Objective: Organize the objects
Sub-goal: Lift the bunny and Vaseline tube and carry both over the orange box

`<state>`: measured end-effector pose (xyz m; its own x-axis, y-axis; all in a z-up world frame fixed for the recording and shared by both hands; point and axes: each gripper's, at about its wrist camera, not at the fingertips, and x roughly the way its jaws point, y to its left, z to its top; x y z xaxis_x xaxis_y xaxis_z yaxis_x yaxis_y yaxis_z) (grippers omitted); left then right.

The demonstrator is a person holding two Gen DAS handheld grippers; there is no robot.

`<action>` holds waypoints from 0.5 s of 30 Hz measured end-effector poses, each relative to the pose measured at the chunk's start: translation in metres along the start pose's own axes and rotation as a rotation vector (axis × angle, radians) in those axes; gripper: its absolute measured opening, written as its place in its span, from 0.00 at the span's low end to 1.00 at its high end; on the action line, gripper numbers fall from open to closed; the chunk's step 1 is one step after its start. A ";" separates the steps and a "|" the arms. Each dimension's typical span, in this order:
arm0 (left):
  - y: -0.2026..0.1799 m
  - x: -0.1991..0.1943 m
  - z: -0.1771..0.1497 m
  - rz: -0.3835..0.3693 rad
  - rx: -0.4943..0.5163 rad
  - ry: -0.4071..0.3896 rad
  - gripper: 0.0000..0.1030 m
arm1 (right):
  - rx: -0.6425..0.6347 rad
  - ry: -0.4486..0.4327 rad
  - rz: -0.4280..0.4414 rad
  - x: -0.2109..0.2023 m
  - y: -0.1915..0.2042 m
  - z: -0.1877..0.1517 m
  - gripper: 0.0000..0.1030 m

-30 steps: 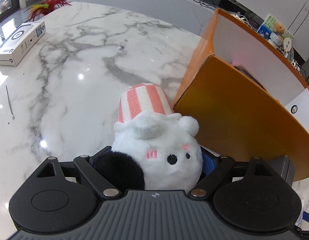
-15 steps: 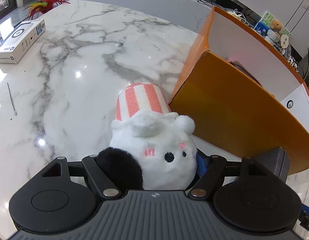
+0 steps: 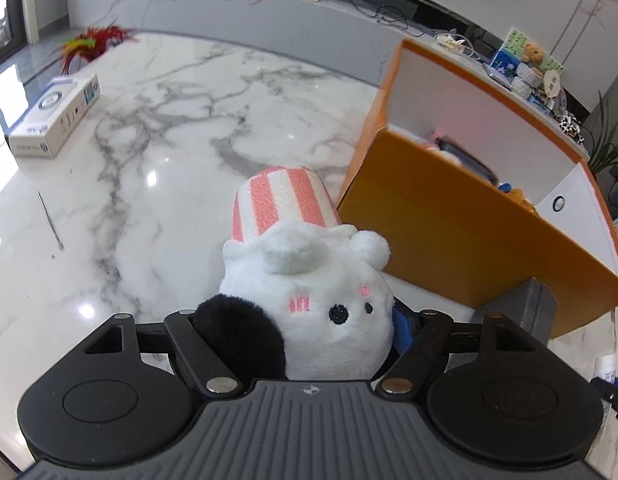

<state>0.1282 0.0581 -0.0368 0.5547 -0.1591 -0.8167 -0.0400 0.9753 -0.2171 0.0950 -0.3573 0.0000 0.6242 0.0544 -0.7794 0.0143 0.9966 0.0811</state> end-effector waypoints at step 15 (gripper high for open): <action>-0.021 -0.040 0.000 0.071 0.132 -0.137 0.85 | 0.030 -0.149 0.059 -0.052 0.003 0.018 0.45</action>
<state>0.1067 0.0442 -0.0002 0.6629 -0.0756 -0.7449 0.0212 0.9964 -0.0822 0.0770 -0.3578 0.0518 0.7334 0.1007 -0.6723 -0.0034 0.9895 0.1444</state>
